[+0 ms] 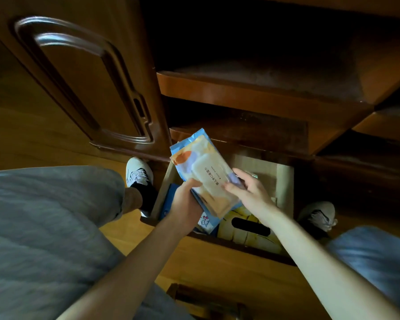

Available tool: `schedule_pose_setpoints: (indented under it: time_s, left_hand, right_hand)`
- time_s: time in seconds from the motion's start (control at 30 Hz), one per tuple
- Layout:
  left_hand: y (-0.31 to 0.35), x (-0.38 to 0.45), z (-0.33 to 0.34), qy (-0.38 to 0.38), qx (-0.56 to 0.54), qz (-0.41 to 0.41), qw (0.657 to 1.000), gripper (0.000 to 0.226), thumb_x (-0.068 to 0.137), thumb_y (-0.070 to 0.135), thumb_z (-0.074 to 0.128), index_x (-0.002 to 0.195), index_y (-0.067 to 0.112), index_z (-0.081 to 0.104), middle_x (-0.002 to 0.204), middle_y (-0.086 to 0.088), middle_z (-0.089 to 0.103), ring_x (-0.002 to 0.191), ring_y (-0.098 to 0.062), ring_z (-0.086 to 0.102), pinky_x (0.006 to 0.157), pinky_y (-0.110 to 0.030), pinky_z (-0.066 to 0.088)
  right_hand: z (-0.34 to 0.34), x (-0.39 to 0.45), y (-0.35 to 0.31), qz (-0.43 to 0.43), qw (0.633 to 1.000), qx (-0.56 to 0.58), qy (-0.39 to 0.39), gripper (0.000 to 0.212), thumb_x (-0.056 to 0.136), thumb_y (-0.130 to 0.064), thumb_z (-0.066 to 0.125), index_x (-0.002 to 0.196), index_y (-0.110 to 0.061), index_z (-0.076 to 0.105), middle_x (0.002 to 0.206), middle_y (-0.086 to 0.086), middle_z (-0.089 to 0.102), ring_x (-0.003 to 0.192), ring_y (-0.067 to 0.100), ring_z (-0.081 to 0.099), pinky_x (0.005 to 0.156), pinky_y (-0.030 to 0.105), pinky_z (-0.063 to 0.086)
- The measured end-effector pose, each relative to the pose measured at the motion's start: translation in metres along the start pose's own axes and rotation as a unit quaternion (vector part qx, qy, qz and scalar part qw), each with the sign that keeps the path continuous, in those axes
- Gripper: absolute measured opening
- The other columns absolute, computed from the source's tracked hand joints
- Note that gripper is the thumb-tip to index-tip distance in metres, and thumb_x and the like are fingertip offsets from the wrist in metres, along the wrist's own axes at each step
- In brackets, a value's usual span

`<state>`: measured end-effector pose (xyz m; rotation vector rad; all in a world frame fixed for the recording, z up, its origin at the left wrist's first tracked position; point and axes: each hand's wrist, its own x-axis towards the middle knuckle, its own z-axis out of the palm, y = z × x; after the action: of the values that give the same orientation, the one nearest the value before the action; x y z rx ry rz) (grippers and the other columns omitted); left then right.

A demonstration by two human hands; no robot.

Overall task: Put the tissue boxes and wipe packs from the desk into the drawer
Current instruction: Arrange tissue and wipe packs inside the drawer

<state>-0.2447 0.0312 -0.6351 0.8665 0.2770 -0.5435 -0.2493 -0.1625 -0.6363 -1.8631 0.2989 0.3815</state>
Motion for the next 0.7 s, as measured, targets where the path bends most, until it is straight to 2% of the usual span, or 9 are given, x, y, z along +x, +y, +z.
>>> schedule_pose_setpoints:
  time_s: [0.07,0.1,0.17,0.27,0.33,0.4,0.47,0.6,0.7]
  left_hand:
    - [0.006,-0.002,0.004,0.001,0.004,0.002,1.0,0.042,0.101,0.026,0.053,0.142,0.015,0.057,0.141,-0.016,0.06,0.129,-0.035,0.058,0.097,-0.045,0.054]
    - [0.007,-0.002,0.006,0.009,0.009,0.0,1.0,0.046,0.101,0.037,0.054,0.144,0.018,0.055,0.143,-0.014,0.059,0.13,-0.034,0.057,0.099,-0.047,0.053]
    - [0.01,-0.003,0.004,0.02,0.001,-0.013,1.0,0.059,0.1,0.059,0.047,0.147,0.024,0.051,0.145,-0.012,0.058,0.133,-0.034,0.055,0.106,-0.054,0.047]
    - [0.016,-0.005,-0.002,0.035,-0.055,-0.049,0.997,0.083,0.091,0.082,0.027,0.147,0.025,0.05,0.145,-0.011,0.058,0.134,-0.035,0.054,0.106,-0.055,0.044]
    - [0.02,-0.003,0.004,0.023,0.0,-0.059,0.998,0.078,0.096,0.074,0.033,0.147,0.017,0.049,0.143,-0.016,0.058,0.129,-0.037,0.057,0.105,-0.056,0.046]
    - [0.024,0.001,0.013,-0.012,0.082,-0.066,0.994,0.062,0.099,0.045,0.057,0.146,0.005,0.046,0.141,-0.024,0.055,0.118,-0.035,0.061,0.103,-0.055,0.046]
    - [0.027,0.006,0.017,-0.057,0.12,-0.085,0.987,0.054,0.102,0.028,0.056,0.146,-0.001,0.043,0.139,-0.03,0.051,0.117,-0.035,0.058,0.107,-0.055,0.043]
    - [0.025,0.01,0.013,-0.079,0.147,-0.103,0.98,0.062,0.094,0.034,0.061,0.144,0.001,0.047,0.145,-0.028,0.049,0.136,-0.042,0.047,0.118,-0.059,0.031]
    - [0.017,0.01,0.008,-0.079,0.142,-0.121,0.979,0.064,0.094,0.037,0.066,0.143,-0.001,0.048,0.136,-0.025,0.056,0.124,-0.039,0.054,0.116,-0.059,0.035]
  right_hand:
    - [0.001,-0.003,-0.009,0.012,1.0,-0.009,-0.008,0.087,0.074,-0.068,0.073,0.151,-0.039,0.041,0.131,-0.031,0.046,0.11,-0.009,0.053,0.09,0.019,0.048]
    - [0.0,-0.003,-0.012,0.018,1.0,-0.001,-0.025,0.072,0.074,-0.065,0.073,0.139,-0.044,0.048,0.129,-0.03,0.056,0.102,-0.009,0.06,0.084,0.019,0.053]
    - [0.0,-0.005,-0.014,0.028,0.997,0.033,-0.066,0.05,0.076,-0.056,0.074,0.119,-0.031,0.067,0.113,-0.016,0.074,0.092,0.0,0.07,0.072,0.024,0.059]
    - [-0.006,-0.009,-0.015,0.055,0.981,0.172,-0.069,0.043,0.076,-0.042,0.079,0.113,-0.023,0.07,0.106,-0.009,0.077,0.104,0.014,0.069,0.079,0.029,0.053]
    - [-0.015,-0.008,-0.018,0.057,0.952,0.282,-0.1,0.048,0.079,-0.034,0.077,0.123,-0.016,0.069,0.122,0.006,0.073,0.117,0.026,0.065,0.087,0.036,0.056]
    - [-0.023,-0.01,-0.025,0.049,0.929,0.329,-0.163,0.049,0.089,-0.026,0.069,0.136,-0.013,0.062,0.133,0.018,0.064,0.123,0.032,0.061,0.096,0.042,0.054]
    - [-0.026,-0.013,-0.028,0.045,0.909,0.353,-0.218,0.049,0.096,-0.018,0.061,0.143,-0.01,0.055,0.135,0.02,0.06,0.127,0.033,0.058,0.099,0.046,0.051]
    - [-0.023,-0.017,-0.027,0.048,0.887,0.391,-0.241,0.047,0.098,-0.007,0.05,0.145,-0.006,0.053,0.139,0.021,0.058,0.13,0.035,0.054,0.104,0.05,0.049]
    - [-0.02,-0.017,-0.026,0.053,0.896,0.379,-0.224,0.049,0.099,-0.009,0.051,0.148,-0.004,0.048,0.143,0.023,0.053,0.133,0.036,0.051,0.107,0.049,0.048]
